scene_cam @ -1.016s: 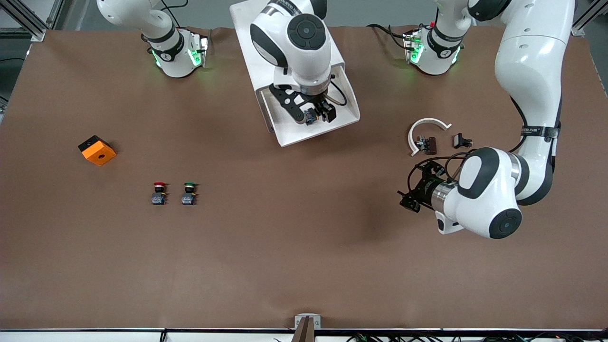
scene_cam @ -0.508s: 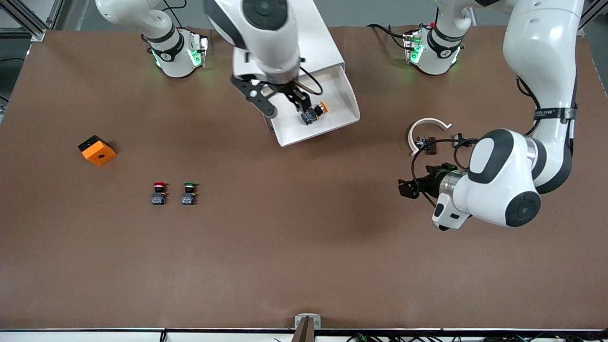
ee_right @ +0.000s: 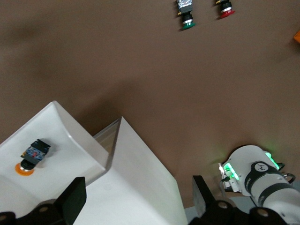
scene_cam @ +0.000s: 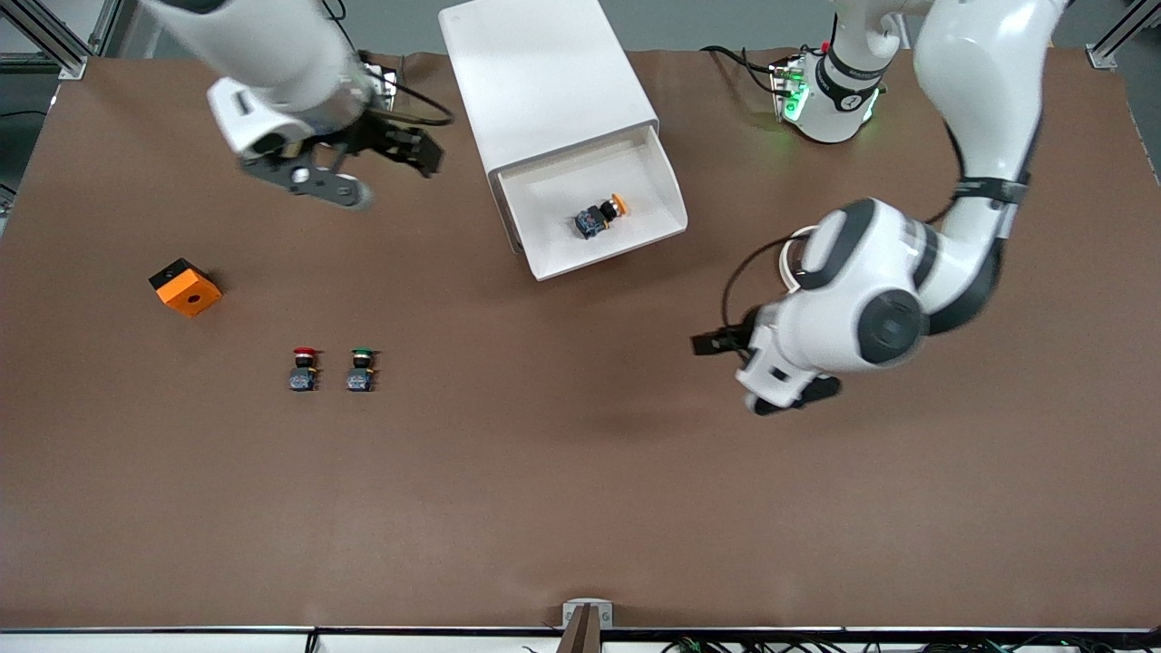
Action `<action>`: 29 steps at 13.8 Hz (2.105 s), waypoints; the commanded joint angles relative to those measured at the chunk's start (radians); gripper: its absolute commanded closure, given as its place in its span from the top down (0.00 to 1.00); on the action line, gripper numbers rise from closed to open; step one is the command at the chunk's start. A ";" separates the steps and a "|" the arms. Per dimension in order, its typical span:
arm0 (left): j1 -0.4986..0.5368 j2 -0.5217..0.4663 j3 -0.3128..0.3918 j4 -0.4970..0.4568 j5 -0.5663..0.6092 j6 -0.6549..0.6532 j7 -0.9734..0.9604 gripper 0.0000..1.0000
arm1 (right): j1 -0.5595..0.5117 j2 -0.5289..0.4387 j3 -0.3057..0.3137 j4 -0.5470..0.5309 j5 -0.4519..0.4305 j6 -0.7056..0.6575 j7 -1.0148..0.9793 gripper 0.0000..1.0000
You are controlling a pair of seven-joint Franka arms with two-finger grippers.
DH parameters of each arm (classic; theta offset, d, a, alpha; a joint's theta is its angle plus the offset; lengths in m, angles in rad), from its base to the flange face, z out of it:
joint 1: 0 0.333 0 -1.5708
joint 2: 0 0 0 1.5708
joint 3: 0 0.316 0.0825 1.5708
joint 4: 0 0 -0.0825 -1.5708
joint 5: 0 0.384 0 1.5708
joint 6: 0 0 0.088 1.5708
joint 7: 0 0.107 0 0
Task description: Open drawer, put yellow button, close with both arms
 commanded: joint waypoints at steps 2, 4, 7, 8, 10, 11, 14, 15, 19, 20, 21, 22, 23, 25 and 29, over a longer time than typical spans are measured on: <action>-0.066 -0.070 -0.020 -0.149 0.035 0.111 -0.135 1.00 | -0.178 -0.156 0.013 -0.228 0.006 0.056 -0.299 1.00; -0.108 -0.072 -0.021 -0.156 0.044 0.128 -0.244 1.00 | -0.265 -0.202 0.013 -0.313 -0.046 0.134 -0.495 1.00; -0.178 -0.073 -0.024 -0.172 0.044 0.153 -0.364 1.00 | -0.431 -0.202 0.013 -0.377 -0.047 0.246 -0.776 1.00; -0.192 -0.083 -0.024 -0.181 0.044 0.153 -0.379 1.00 | -0.467 -0.199 0.013 -0.390 -0.047 0.292 -0.839 1.00; -0.215 -0.102 -0.030 -0.207 0.044 0.153 -0.390 1.00 | -0.490 -0.178 0.014 -0.384 -0.085 0.369 -0.863 1.00; -0.218 -0.109 -0.037 -0.219 0.044 0.153 -0.392 1.00 | -0.490 -0.176 0.014 -0.379 -0.120 0.406 -0.863 1.00; -0.218 -0.107 -0.096 -0.233 0.043 0.151 -0.470 1.00 | -0.484 -0.152 0.016 -0.321 -0.146 0.431 -0.849 1.00; -0.218 -0.106 -0.115 -0.236 0.041 0.150 -0.485 1.00 | -0.482 -0.146 0.016 -0.300 -0.148 0.428 -0.843 1.00; -0.224 -0.095 -0.170 -0.247 0.037 0.151 -0.524 1.00 | -0.484 -0.147 0.019 -0.238 -0.151 0.361 -0.792 1.00; -0.232 -0.092 -0.173 -0.247 0.030 0.151 -0.527 1.00 | -0.482 -0.147 0.019 -0.212 -0.152 0.312 -0.783 1.00; -0.243 -0.087 -0.178 -0.247 0.029 0.151 -0.533 1.00 | -0.482 -0.147 0.019 -0.191 -0.156 0.281 -0.756 1.00; -0.253 -0.080 -0.190 -0.248 0.026 0.148 -0.557 1.00 | -0.481 -0.147 0.020 -0.180 -0.166 0.268 -0.735 1.00; -0.255 -0.077 -0.198 -0.248 0.014 0.147 -0.579 1.00 | -0.481 -0.147 0.022 -0.178 -0.178 0.264 -0.735 1.00; -0.257 -0.070 -0.221 -0.248 -0.009 0.147 -0.593 1.00 | -0.478 -0.149 0.022 -0.177 -0.179 0.228 -0.734 1.00; -0.290 -0.049 -0.230 -0.247 -0.055 0.150 -0.596 1.00 | -0.484 -0.150 0.019 -0.175 -0.179 0.222 -0.755 1.00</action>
